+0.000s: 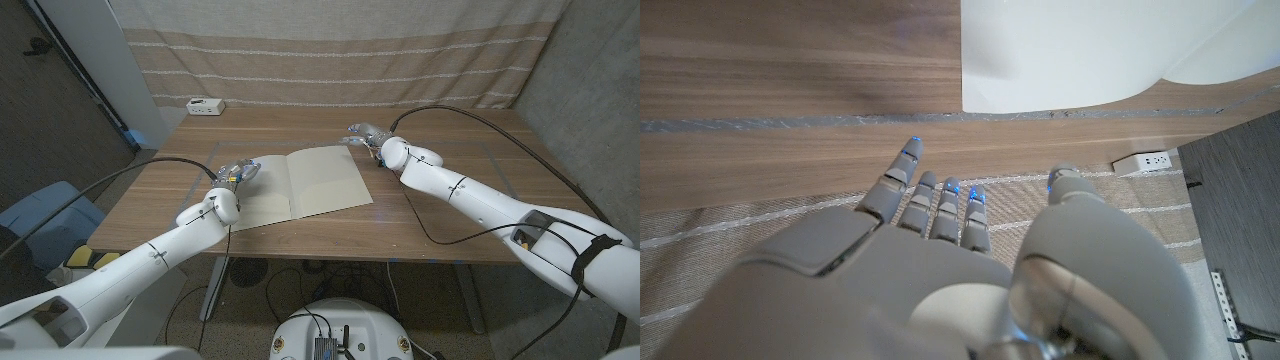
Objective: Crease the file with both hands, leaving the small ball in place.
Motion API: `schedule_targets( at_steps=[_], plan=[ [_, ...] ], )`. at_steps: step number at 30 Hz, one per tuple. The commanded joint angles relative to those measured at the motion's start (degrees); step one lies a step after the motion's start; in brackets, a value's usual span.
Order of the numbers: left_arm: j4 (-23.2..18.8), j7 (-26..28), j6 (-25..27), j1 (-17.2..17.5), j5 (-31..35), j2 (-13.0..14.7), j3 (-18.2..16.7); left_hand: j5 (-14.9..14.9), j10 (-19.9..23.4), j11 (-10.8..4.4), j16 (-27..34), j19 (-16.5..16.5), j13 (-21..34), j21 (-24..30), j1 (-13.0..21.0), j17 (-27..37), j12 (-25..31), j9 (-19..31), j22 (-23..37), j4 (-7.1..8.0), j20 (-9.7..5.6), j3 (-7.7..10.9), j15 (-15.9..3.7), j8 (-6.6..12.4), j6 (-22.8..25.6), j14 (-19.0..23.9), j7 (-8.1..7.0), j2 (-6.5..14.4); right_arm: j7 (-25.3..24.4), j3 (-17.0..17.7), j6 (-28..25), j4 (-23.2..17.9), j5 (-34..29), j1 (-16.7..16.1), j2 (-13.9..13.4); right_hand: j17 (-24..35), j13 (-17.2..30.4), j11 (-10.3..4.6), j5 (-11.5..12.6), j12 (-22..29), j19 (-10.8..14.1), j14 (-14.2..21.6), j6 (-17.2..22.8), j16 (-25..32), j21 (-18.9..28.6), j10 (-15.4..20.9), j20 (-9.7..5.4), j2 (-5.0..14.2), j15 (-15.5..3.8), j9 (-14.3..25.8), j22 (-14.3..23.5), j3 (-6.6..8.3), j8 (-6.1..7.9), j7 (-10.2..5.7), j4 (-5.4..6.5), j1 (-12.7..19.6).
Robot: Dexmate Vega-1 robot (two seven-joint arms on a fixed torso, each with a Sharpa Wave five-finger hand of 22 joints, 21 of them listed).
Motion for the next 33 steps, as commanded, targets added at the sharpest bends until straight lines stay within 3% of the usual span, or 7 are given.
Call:
schedule_targets(
  at_steps=[1, 10, 26, 33],
  plan=[
    [0.66, -3.16, 3.61, -1.56, 2.0, 0.06, 1.82, -0.05, 0.34, 0.14, -0.05, -0.3, 0.11, -0.12, -0.33, 0.25, -0.24, 0.28, 0.19, -0.02, 0.29, -0.35, -0.04, -0.35, 0.55, -0.03, -0.02, -0.59, 3.28, -6.26, -3.28, 5.4, -4.42, 5.21, 4.1, 0.12, 0.33, 0.0, -0.05, -0.11, -2.4, -1.94, -0.15, -0.25, -0.5, -1.34, -0.84, -0.25, -0.26, 0.25, 0.22, -0.69, -0.1, -0.45, -0.08, -1.11],
    [1.34, -4.03, 3.74, -2.32, 2.31, -0.11, 2.48, -0.16, 0.82, 0.42, -0.12, -0.39, 0.13, -0.24, -1.13, 0.36, -0.26, 0.3, 0.21, 0.38, 0.15, -0.74, -0.04, -0.38, 1.14, -0.09, 0.29, -0.77, 5.31, -9.26, -2.8, 11.19, -6.59, 8.27, 6.75, 0.06, 0.35, -0.17, 0.01, -0.23, -3.74, -3.77, -0.53, -0.45, -0.49, -2.57, -1.38, -0.46, -0.66, 0.27, 0.22, -1.06, -0.19, -0.62, -0.24, -1.56],
    [2.63, -5.24, 4.77, -3.16, 1.9, -0.62, 3.18, -0.18, 1.16, 0.4, -0.19, -0.44, 0.15, -0.38, -2.12, 0.44, -0.4, 0.31, 0.24, 0.87, 0.1, -1.19, -0.1, -0.68, 1.26, -0.06, 0.73, -0.99, 8.49, -12.69, 1.92, 28.26, -6.19, 14.23, 14.46, 0.0, 0.39, -0.52, 0.17, -0.37, -5.82, -6.47, -3.88, -0.32, -0.3, -5.53, -1.58, -0.92, -0.87, 0.33, 0.21, -1.92, -0.86, -0.99, -0.49, -2.65],
    [3.41, -5.38, 3.93, -3.48, 1.64, -0.84, 3.38, -0.14, 0.95, 0.53, -0.41, -0.68, 0.16, -0.56, -2.78, 0.46, -0.66, 0.32, 0.25, 1.21, 0.04, -1.5, -0.54, -0.91, 1.14, -0.54, 0.79, -1.16, 9.33, -14.14, 2.3, 31.92, -6.28, 15.42, 16.31, -0.02, 0.4, -0.65, 0.19, -0.22, -6.34, -6.88, -4.35, -0.2, -0.25, -5.93, -1.55, -1.16, -0.88, 0.34, 0.21, -2.23, -0.73, -0.98, -0.55, -3.04]
  ],
)
